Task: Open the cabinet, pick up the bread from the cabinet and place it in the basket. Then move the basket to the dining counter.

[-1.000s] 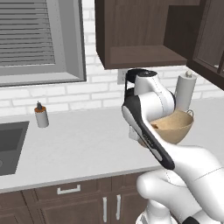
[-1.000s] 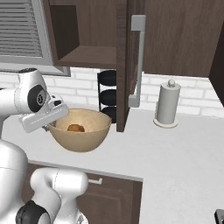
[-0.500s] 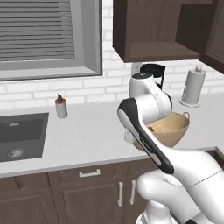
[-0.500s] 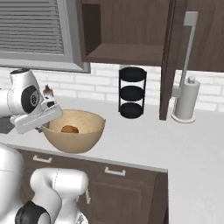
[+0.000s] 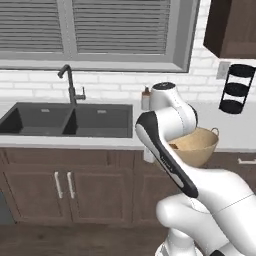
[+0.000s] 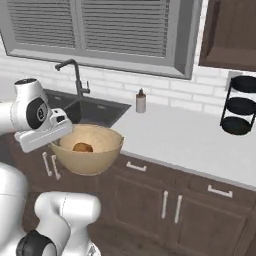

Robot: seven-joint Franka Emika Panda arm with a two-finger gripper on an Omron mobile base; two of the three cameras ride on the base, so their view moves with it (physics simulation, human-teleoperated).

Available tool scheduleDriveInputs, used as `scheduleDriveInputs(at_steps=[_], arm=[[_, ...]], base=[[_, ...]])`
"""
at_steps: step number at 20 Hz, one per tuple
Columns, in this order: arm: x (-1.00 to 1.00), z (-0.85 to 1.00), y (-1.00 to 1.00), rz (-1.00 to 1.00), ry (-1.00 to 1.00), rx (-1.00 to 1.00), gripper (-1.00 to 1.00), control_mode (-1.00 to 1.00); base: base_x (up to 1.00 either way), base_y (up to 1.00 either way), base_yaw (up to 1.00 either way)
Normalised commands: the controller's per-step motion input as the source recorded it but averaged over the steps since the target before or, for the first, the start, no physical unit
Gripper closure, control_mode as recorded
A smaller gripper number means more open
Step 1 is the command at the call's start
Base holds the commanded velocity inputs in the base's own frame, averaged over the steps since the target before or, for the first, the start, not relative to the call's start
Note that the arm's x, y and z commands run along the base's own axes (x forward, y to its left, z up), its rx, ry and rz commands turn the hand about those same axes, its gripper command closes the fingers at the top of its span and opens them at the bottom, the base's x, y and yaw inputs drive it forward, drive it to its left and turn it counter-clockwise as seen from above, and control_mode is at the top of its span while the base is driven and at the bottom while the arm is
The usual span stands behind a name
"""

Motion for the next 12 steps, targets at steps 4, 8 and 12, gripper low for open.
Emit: scheduleDriveInputs(at_steps=[4,8,12], arm=[[0.0,0.0,0.0,0.0,0.0,0.0,1.0,1.0],[0.0,0.0,0.0,0.0,0.0,0.0,1.0,1.0],[0.0,0.0,0.0,0.0,0.0,0.0,1.0,1.0]], base=[[-0.28,0.96,0.84],[-0.17,0.64,0.89],[-0.38,0.0,0.69]])
